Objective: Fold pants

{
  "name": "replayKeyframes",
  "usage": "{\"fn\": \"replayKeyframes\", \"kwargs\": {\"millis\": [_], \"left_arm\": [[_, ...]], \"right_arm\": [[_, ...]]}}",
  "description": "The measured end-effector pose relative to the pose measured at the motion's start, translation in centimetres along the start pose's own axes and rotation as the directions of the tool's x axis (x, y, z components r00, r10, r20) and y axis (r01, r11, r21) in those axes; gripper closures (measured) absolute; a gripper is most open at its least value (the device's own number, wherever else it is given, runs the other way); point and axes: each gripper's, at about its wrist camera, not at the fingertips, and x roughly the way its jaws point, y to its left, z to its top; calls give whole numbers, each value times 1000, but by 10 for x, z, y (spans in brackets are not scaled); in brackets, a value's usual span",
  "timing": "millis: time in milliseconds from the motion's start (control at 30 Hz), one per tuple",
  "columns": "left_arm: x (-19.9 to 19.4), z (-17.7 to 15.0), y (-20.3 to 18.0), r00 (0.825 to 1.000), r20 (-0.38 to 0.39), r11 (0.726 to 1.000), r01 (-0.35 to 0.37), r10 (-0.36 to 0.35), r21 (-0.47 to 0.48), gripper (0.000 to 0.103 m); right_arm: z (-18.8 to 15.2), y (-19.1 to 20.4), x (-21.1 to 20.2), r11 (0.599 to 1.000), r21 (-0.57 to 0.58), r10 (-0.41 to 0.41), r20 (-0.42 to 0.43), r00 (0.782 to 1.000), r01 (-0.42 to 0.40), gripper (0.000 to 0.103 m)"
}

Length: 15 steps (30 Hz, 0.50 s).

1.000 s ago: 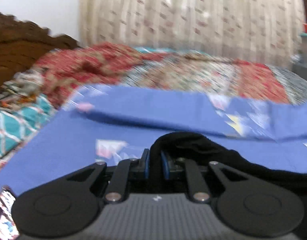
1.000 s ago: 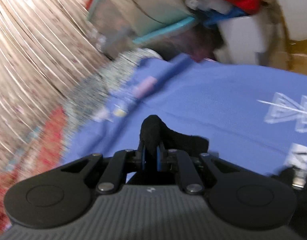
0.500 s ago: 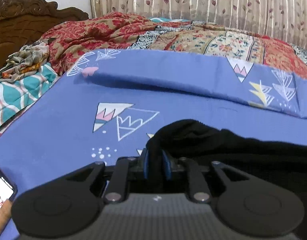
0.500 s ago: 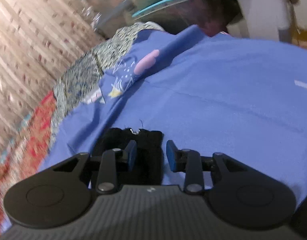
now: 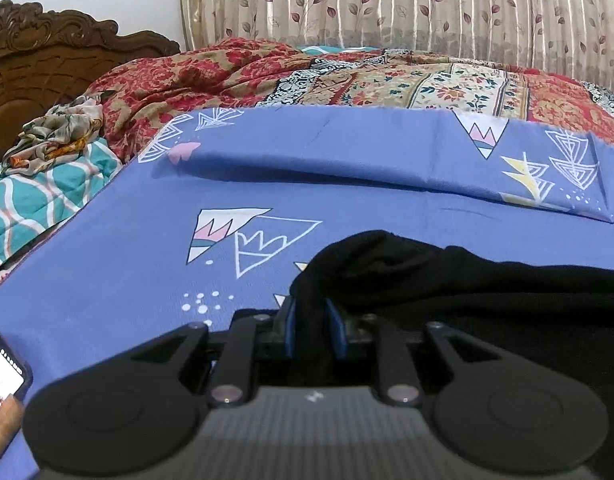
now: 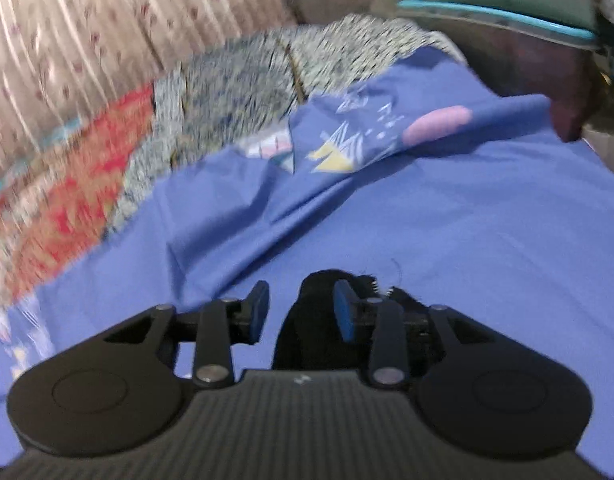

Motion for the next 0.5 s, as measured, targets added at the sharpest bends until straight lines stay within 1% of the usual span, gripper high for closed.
{"fn": "replayKeyframes", "kwargs": {"millis": [33, 100, 133, 167, 200, 233, 267, 300, 333, 367, 400, 433, 467, 500], "left_arm": [[0, 0, 0, 1000, 0, 1000, 1, -1, -1, 84], [0, 0, 0, 1000, -3, 1000, 2, -2, -2, 84], [0, 1, 0, 1000, -6, 1000, 2, -2, -1, 85], [-1, 3, 0, 1000, -10, 1000, 6, -6, -3, 86], [-2, 6, 2, 1000, -13, 1000, 13, -13, -14, 86], [-4, 10, 6, 1000, -10, 999, 28, -28, -40, 87], [-5, 15, 12, 999, -1, 996, 42, -43, -75, 88], [-6, 20, 19, 998, 11, 991, 56, -55, -123, 88], [-4, 26, 26, 998, 12, 983, 66, -65, -174, 88], [0, 31, 31, 997, 1, 971, 72, -74, -227, 88], [5, 34, 34, 997, -18, 964, 70, -77, -256, 88], [11, 36, 33, 996, -42, 962, 60, -74, -265, 87], [16, 35, 30, 995, -65, 964, 52, -72, -261, 84], [20, 34, 26, 995, -81, 968, 43, -64, -246, 84]], "right_arm": [[0, 6, 9, 999, -32, -24, -28, 999, 23, 55], [-3, 16, 29, 991, -109, -85, -98, 992, 74, 57], [-6, 18, 39, 982, -150, -131, -133, 982, 111, 83], [-7, 17, 43, 977, -165, -162, -143, 976, 137, 97], [-5, 11, 43, 982, -126, -159, -132, 979, 142, 97], [1, 2, 37, 993, -32, -114, -99, 988, 111, 97], [7, -9, 30, 995, 78, -50, -51, 997, 54, 98], [13, -24, 20, 977, 212, 24, 25, 999, -29, 98], [17, -39, 12, 936, 338, 65, 110, 992, -99, 98], [19, -52, 7, 889, 439, 60, 169, 984, -129, 92], [21, -58, 8, 864, 487, 44, 179, 983, -127, 89], [23, -61, 11, 861, 497, 31, 158, 987, -107, 81], [27, -62, 16, 879, 470, 33, 119, 992, -86, 76], [28, -62, 17, 899, 434, 20, 106, 994, -64, 76]]}}
